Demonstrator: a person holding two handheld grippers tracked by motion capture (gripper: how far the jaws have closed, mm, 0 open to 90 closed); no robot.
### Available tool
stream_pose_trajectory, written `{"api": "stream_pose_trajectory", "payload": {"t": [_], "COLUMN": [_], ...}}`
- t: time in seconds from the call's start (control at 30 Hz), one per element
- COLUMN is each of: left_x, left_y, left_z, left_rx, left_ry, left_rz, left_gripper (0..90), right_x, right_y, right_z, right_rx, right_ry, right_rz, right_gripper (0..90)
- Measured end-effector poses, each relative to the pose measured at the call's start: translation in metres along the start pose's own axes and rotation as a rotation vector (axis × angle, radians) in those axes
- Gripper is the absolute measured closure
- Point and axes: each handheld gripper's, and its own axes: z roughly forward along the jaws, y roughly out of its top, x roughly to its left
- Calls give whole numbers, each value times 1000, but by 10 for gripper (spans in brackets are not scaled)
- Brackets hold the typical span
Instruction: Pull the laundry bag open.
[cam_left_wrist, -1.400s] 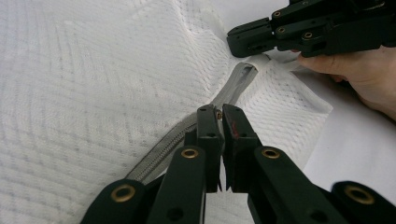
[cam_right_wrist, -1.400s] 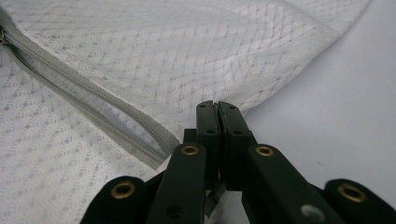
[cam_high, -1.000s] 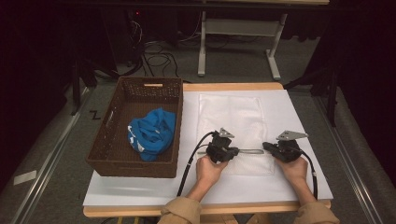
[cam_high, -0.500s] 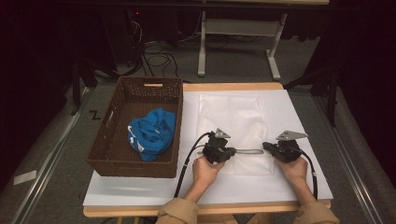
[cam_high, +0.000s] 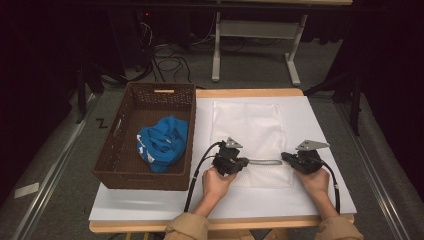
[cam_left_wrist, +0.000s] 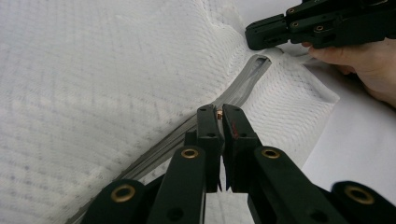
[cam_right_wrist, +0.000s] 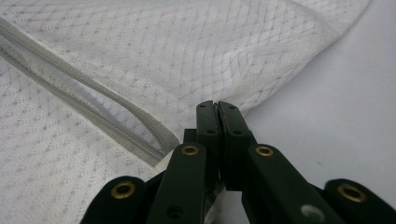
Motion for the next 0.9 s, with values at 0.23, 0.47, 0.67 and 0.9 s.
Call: {"api": "stream_pose_trajectory", "payload": {"t": [0.23,0.47,0.67,0.9], "left_x": [5,6,4,7], "left_y": [-3,-5,-6,-8], "left_z": [-6,-7,-8,-12], "left_rx": [-8,-15,-13,-14], "left_ry": [13,2,6,10], "left_rz": [-3,-18,-4,-13], "left_gripper": [863,863,863,863], "right_x": [0,0,0,0], "right_y": [0,0,0,0], "right_z": [0,0,0,0], "right_rx": [2,1,1,-1], "right_ry": [1,1,1,0], "right_rz": [0,1,1,0], "right_gripper": [889,889,889,889]}}
